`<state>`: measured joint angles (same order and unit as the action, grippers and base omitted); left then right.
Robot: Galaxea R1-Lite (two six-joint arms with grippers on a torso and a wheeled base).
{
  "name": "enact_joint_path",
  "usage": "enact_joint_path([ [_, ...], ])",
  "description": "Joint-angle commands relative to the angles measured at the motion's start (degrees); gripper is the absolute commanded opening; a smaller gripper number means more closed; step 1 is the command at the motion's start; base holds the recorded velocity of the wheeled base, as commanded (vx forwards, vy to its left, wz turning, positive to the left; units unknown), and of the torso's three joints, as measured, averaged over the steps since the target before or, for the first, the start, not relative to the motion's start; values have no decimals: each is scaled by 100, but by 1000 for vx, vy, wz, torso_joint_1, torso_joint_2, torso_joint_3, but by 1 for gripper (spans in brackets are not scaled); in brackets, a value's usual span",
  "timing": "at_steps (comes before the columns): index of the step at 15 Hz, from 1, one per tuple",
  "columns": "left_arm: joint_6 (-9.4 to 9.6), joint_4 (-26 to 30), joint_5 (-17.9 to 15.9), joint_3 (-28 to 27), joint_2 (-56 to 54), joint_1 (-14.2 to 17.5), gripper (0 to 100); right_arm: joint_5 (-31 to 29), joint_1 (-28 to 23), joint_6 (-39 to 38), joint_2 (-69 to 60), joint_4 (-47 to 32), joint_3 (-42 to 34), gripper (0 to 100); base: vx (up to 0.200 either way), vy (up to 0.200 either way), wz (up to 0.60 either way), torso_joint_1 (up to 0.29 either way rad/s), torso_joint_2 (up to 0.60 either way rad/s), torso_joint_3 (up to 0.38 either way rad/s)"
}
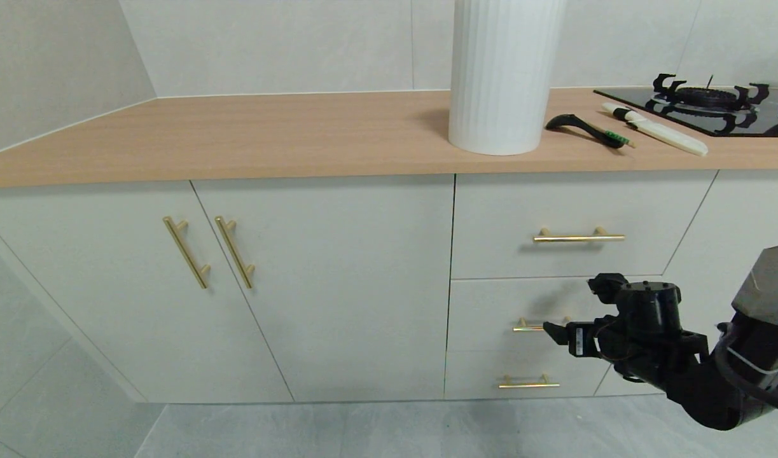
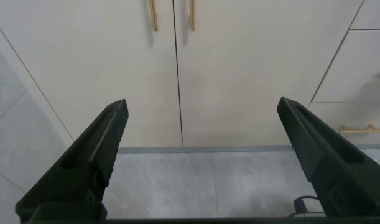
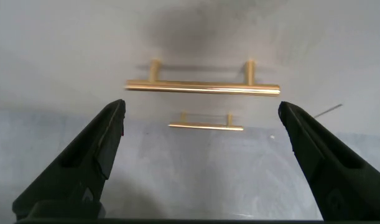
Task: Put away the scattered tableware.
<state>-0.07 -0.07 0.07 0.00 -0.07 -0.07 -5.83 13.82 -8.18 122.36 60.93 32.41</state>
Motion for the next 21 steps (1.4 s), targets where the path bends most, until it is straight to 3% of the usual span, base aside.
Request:
enact_joint_path([
  [1,-1,-1,1,0,7,-1,100,-50,-3,1,385,191,28,100,0,0,0,0,0,0],
  [11,-1,-1,1,0,7,-1,100,-718,-29,1,1387,1369,468,100,0,0,0,0,0,0],
  [21,-1,-1,1,0,7,-1,100,-832,-117,-26,1756,1501,872,100,0,0,0,0,0,0],
])
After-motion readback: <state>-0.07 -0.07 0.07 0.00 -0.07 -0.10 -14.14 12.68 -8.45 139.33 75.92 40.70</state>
